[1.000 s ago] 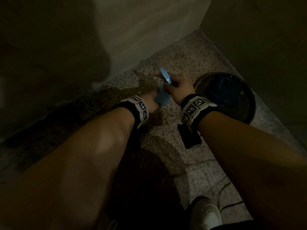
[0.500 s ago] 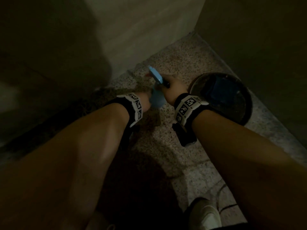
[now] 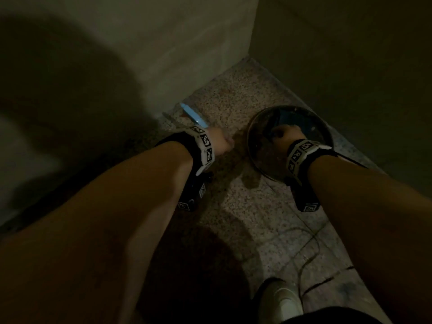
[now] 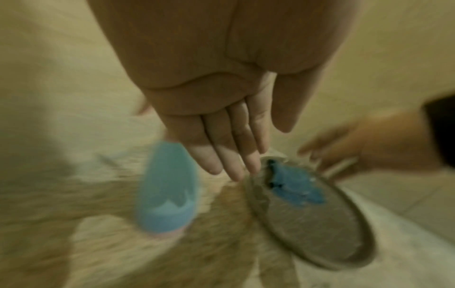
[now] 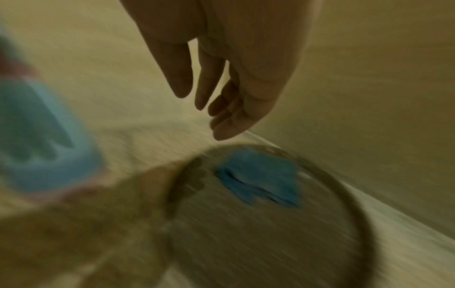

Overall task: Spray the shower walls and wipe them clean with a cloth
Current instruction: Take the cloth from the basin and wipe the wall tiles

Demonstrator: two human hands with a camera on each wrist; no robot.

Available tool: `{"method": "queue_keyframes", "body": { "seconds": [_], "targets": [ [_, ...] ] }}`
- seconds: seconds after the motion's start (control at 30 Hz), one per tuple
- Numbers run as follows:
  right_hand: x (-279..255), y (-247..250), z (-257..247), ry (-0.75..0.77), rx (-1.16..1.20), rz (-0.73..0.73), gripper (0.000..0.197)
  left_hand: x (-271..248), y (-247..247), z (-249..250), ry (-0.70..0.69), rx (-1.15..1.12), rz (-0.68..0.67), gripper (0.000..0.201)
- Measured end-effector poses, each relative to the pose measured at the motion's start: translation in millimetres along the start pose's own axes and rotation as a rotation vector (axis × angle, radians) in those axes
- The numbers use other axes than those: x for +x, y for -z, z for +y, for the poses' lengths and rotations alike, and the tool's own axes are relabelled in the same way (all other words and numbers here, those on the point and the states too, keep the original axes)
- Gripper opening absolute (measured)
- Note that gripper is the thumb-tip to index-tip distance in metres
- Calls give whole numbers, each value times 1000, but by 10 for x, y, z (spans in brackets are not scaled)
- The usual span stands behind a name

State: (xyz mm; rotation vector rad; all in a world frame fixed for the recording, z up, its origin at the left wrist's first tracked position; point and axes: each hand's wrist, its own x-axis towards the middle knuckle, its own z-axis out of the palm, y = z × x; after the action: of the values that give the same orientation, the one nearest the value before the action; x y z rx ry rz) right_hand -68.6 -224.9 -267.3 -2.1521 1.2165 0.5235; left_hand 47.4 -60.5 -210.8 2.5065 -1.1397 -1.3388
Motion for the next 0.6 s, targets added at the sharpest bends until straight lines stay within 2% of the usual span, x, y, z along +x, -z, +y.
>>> {"method": "queue_keyframes", "body": {
  "seconds": [0.07,0.13,0.37,0.6],
  "targets": [
    [60,31,208,-78,-17,-7,41,77,-27,190,-51,-32,-5,38],
    [131,46,372,-139,-36,-6,44,192,-98,331,-70,-48,63,39],
    [436,42,634,-204,-54,-9,53,545,-287,576,-41,-105,122,42],
    [687,-35,735,-310,9,-112,63,747,-352,580,-17,-86,74,41]
  ]
}}
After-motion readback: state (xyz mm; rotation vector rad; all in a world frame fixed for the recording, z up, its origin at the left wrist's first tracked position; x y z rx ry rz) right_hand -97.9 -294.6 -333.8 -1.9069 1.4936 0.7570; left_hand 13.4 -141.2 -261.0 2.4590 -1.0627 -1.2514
